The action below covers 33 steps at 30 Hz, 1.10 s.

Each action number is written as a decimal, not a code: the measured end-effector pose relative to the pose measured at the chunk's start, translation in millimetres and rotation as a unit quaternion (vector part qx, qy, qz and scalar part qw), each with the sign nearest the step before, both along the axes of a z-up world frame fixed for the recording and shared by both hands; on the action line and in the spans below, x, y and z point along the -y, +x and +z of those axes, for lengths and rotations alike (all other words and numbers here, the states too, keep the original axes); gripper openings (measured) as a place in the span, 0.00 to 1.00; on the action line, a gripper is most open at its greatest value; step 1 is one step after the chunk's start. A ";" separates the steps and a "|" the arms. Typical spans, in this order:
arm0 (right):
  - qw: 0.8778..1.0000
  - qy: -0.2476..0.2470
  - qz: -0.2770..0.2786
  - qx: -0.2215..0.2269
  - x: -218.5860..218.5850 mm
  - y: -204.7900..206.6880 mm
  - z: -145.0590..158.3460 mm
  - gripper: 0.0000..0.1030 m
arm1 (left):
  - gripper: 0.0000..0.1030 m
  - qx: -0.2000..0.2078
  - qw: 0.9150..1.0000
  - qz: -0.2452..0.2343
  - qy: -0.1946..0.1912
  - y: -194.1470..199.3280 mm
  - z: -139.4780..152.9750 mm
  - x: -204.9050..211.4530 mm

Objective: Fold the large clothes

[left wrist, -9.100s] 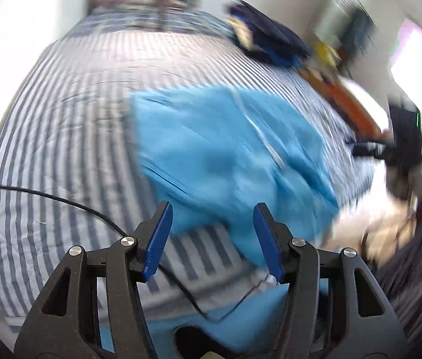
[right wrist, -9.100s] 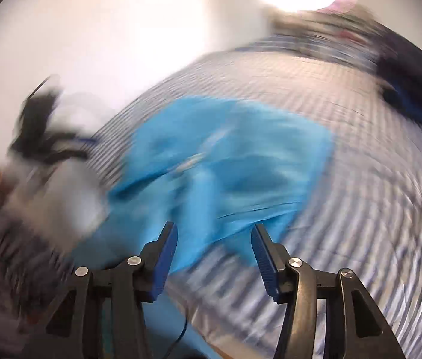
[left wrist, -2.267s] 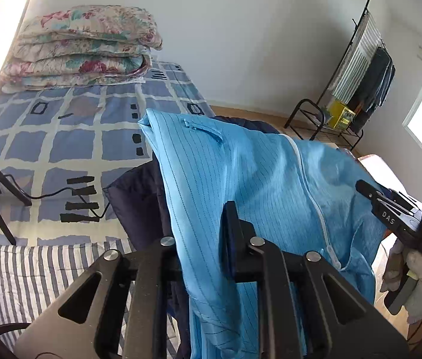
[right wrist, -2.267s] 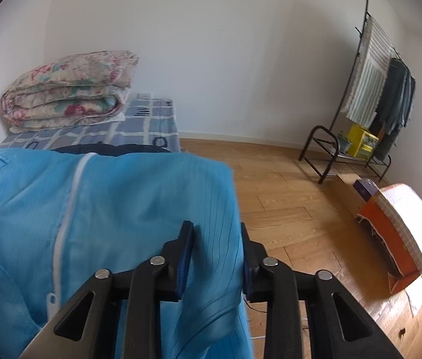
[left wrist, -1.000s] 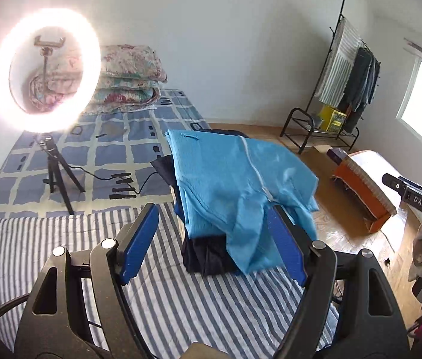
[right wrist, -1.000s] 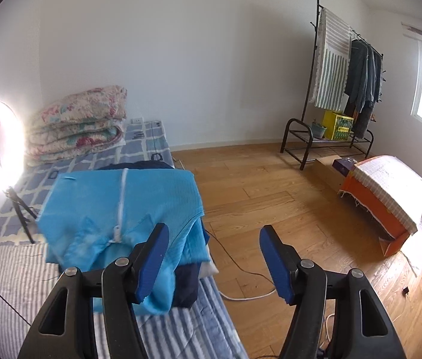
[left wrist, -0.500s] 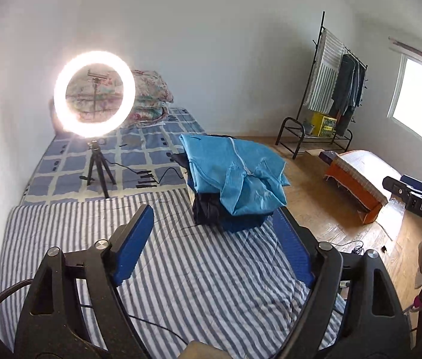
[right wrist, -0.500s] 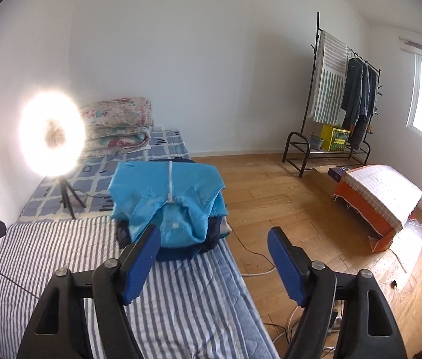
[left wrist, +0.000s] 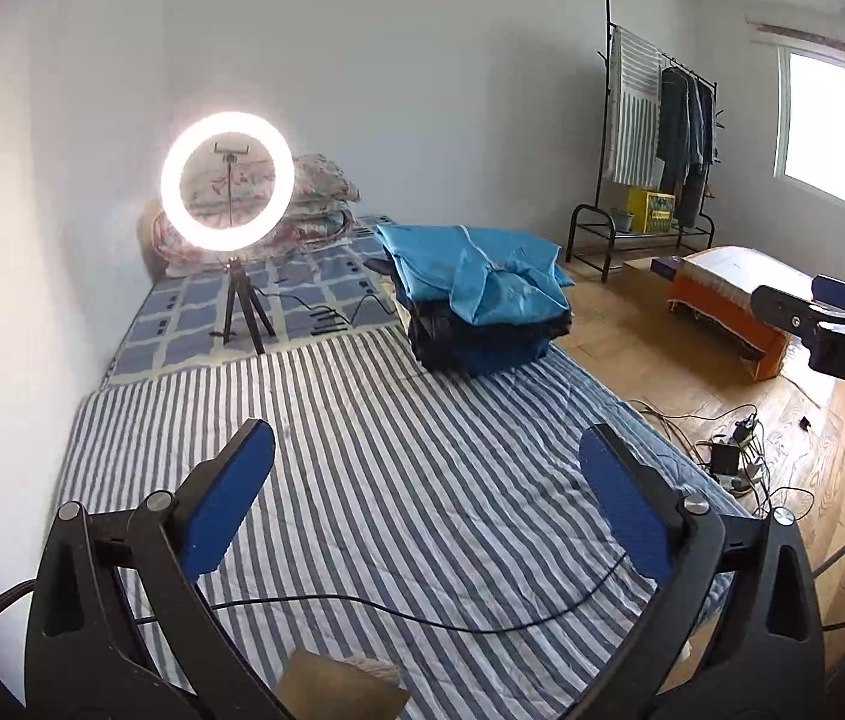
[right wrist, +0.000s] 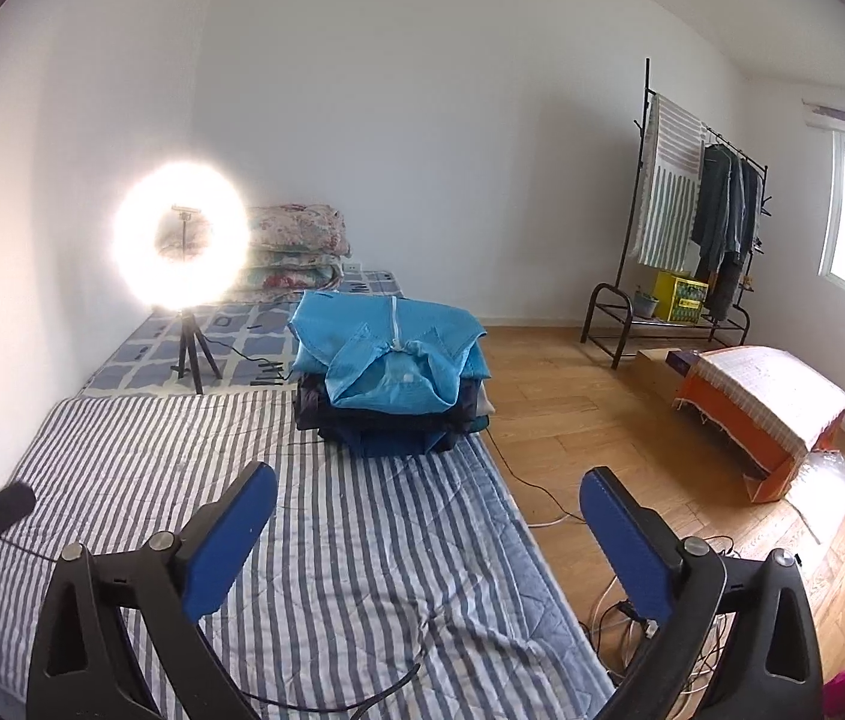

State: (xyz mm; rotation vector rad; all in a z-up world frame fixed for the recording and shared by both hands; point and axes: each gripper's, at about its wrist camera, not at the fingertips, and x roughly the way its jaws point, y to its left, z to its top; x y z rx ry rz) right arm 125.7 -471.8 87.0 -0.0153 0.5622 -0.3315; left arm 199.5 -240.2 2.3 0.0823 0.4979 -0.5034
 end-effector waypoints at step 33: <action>0.999 0.007 -0.032 -0.012 10.3 -12.0 -53.8 1.00 | 1.00 0.022 0.999 0.046 0.012 -21.8 -21.8 -9.3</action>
